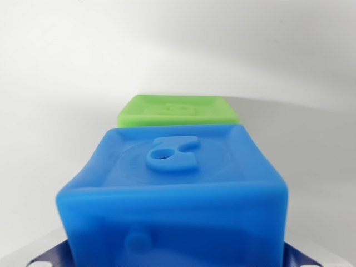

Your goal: Stack cube

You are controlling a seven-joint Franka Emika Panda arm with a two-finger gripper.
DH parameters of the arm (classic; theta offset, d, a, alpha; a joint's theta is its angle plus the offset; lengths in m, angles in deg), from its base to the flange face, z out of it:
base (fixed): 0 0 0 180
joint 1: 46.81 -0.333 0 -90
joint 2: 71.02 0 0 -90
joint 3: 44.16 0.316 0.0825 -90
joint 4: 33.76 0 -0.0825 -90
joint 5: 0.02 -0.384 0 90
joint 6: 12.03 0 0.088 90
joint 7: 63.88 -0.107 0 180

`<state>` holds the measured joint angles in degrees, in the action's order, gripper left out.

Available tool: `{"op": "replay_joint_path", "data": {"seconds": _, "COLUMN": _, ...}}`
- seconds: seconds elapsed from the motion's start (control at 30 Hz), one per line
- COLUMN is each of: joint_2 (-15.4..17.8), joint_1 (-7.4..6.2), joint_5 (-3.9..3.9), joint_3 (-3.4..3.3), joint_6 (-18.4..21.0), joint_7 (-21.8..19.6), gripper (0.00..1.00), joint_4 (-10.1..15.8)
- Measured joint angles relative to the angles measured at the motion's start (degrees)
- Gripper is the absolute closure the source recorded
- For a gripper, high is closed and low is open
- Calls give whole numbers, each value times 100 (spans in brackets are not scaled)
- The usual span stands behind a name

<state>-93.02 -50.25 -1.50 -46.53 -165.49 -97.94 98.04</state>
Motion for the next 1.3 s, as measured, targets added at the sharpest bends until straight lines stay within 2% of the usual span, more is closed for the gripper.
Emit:
{"op": "replay_joint_path", "data": {"seconds": 0.5, "joint_2": -149, "joint_1": 15, "joint_5": -10, "joint_3": 16, "joint_6": -125, "joint_7": 10, "gripper": 100, "joint_4": -28}}
{"op": "replay_joint_path", "data": {"seconds": 0.53, "joint_2": -149, "joint_1": 16, "joint_5": -10, "joint_3": 17, "joint_6": -126, "joint_7": 10, "gripper": 0, "joint_4": -28}}
{"op": "replay_joint_path", "data": {"seconds": 1.3, "joint_2": -150, "joint_1": 18, "joint_5": -10, "joint_3": 20, "joint_6": -129, "joint_7": 11, "gripper": 0, "joint_4": -28}}
